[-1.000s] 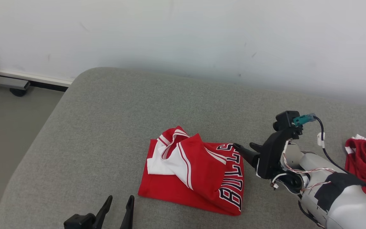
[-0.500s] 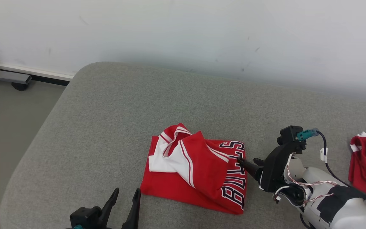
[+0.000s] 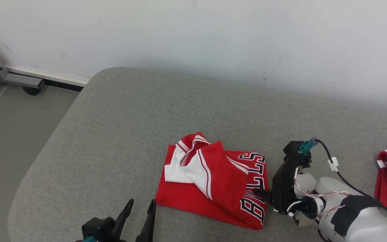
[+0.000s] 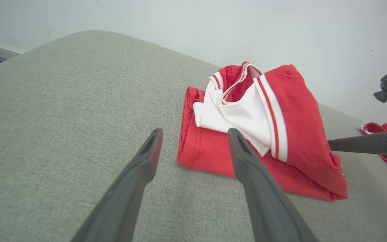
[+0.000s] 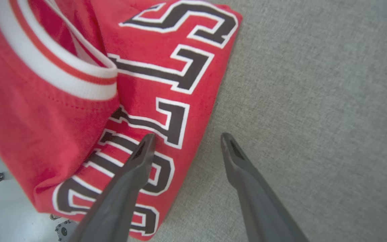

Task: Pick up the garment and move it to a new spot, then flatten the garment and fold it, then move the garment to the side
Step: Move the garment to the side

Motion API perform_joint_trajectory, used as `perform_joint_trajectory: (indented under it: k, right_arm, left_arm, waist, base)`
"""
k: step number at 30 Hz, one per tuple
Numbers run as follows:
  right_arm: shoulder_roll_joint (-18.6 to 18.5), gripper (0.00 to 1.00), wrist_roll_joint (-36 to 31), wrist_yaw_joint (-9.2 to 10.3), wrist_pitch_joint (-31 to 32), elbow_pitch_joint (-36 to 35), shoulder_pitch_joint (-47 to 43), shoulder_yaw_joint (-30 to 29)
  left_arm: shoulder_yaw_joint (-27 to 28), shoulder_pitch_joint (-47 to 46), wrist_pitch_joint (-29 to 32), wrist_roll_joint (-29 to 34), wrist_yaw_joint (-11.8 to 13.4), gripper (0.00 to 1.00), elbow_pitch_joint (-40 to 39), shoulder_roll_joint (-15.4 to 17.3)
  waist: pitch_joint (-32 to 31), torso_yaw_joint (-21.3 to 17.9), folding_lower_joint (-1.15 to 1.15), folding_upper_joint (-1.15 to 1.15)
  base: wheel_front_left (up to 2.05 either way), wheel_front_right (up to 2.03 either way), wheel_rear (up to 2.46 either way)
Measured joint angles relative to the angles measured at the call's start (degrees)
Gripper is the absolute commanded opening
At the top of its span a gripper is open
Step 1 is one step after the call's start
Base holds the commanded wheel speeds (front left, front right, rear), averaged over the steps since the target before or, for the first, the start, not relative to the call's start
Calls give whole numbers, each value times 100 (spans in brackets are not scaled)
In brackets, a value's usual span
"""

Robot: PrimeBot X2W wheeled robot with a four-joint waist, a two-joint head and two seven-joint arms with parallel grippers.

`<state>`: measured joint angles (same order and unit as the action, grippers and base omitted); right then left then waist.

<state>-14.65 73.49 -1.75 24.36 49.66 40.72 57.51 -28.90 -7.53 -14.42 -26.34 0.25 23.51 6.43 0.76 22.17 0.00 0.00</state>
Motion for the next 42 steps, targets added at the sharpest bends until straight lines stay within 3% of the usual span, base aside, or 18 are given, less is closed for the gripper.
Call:
perform_joint_trajectory:
  k: [9, 12, 13, 14, 15, 16, 28, 42]
  right_arm:
    - [43, 100, 116, 160, 601, 60, -19, 62]
    - [94, 58, 185, 183, 760, 66, -20, 58]
    - [112, 35, 223, 193, 803, 68, -21, 37]
    - [132, 26, 275, 221, 842, 68, -24, 9]
    - [151, 6, 337, 234, 868, 70, -31, -24]
    - [170, 0, 402, 240, 879, 75, -42, -64]
    - [157, 0, 459, 325, 624, 104, 210, -352]
    - [-226, 0, 293, 67, 227, 69, 682, -472]
  left_arm:
    - [-21, 5, 0, 0, -25, 100, 68, -33]
    - [12, 26, 0, -1, -20, 100, 79, -33]
    - [14, 27, 0, -1, -20, 100, 80, -34]
    - [18, 28, 0, -1, -20, 100, 80, -34]
    - [27, 30, 0, -1, -19, 100, 80, -34]
    - [36, 32, 0, -1, -19, 100, 80, -34]
    - [170, 53, 0, -16, 23, 100, 64, -18]
    - [202, 58, 0, -16, 22, 100, 71, -35]
  waist:
    - [-62, 157, 0, 0]
    - [-72, 175, 0, 0]
    - [-73, 176, 0, 0]
    - [-73, 176, 0, 0]
    - [-72, 174, 0, 0]
    - [-69, 172, 0, 0]
    - [33, 3, 0, 0]
    - [-70, -334, 0, 0]
  base:
    - [0, 0, 0]
    - [0, 0, 0]
    - [0, 0, 0]
    - [0, 0, 0]
    - [0, 0, 0]
    - [0, 0, 0]
    - [0, 0, 0]
    - [0, 0, 0]
